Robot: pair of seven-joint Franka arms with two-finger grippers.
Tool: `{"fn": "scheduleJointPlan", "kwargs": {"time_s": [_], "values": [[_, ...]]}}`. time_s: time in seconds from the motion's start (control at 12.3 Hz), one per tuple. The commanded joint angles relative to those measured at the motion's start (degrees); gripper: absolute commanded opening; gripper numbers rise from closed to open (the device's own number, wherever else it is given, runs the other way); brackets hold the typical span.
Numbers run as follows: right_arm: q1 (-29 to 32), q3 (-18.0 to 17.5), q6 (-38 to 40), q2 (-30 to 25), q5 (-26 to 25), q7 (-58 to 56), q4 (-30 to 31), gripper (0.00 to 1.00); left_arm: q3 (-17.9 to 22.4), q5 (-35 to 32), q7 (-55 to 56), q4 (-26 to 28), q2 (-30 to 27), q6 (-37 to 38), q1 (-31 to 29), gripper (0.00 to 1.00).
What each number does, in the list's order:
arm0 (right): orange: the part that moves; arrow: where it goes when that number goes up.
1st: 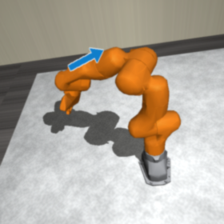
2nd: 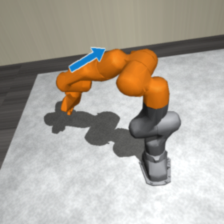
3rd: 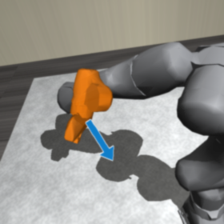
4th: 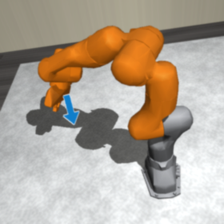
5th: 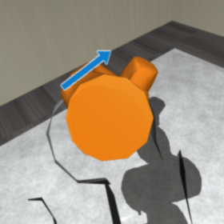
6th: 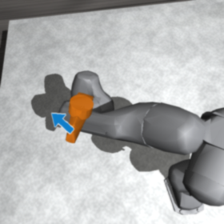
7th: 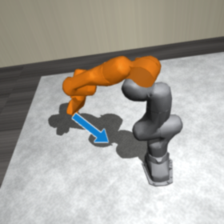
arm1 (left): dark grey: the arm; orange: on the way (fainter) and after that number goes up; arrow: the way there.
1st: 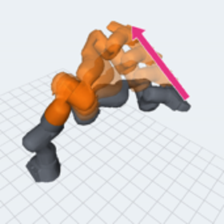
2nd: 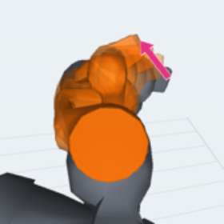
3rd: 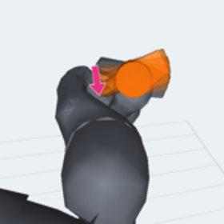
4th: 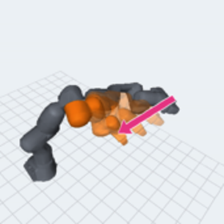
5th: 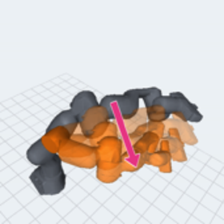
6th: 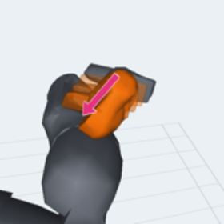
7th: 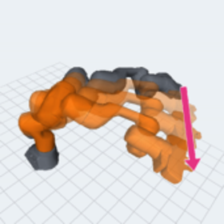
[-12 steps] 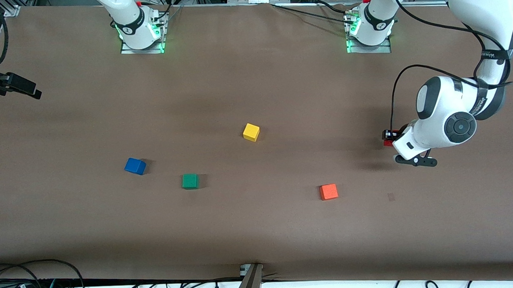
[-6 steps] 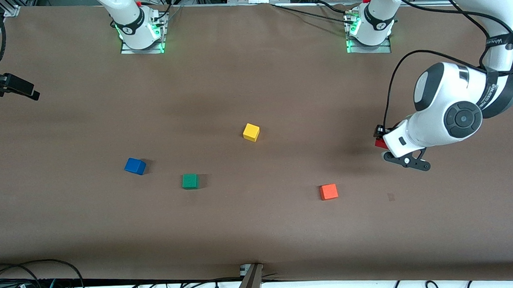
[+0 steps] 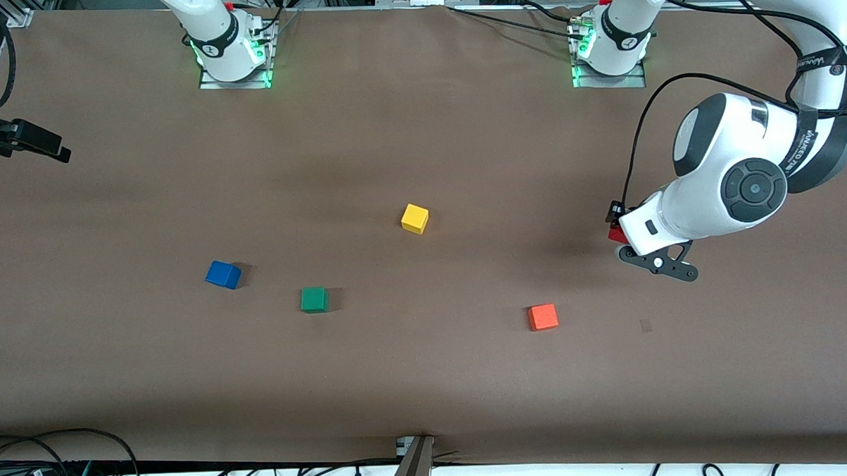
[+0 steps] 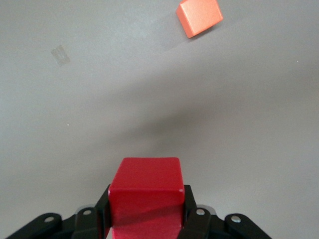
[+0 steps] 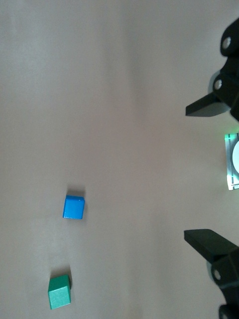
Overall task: Pass red block to right arm, stack on blue
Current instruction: 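Lift the red cube with the left gripper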
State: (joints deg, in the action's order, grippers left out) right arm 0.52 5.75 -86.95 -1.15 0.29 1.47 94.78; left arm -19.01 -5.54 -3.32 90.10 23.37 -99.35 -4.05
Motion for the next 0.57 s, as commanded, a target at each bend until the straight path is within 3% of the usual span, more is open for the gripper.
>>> {"fn": "scheduleJointPlan", "kwargs": {"time_s": [0.0,0.24,0.41,0.49], "values": [[0.4,-0.1,1.8,0.7,0.0,0.1,-1.5,1.0,-0.1,0.9,-1.4,-2.9,0.9,2.6,0.2,0.0],[0.2,-0.6,5.3,3.4,1.1,-0.3,-1.6,1.0,-0.2,2.5,-6.4,-5.9,2.0,2.8,1.1,0.0],[0.2,-0.6,7.7,4.3,10.4,-0.2,-1.4,1.0,-0.2,10.4,-11.0,-6.7,3.5,2.7,0.3,0.0],[0.3,-0.6,8.4,5.5,18.1,0.0,-1.6,1.0,-0.2,15.8,-13.1,-7.1,4.5,2.5,0.2,0.0]]}}
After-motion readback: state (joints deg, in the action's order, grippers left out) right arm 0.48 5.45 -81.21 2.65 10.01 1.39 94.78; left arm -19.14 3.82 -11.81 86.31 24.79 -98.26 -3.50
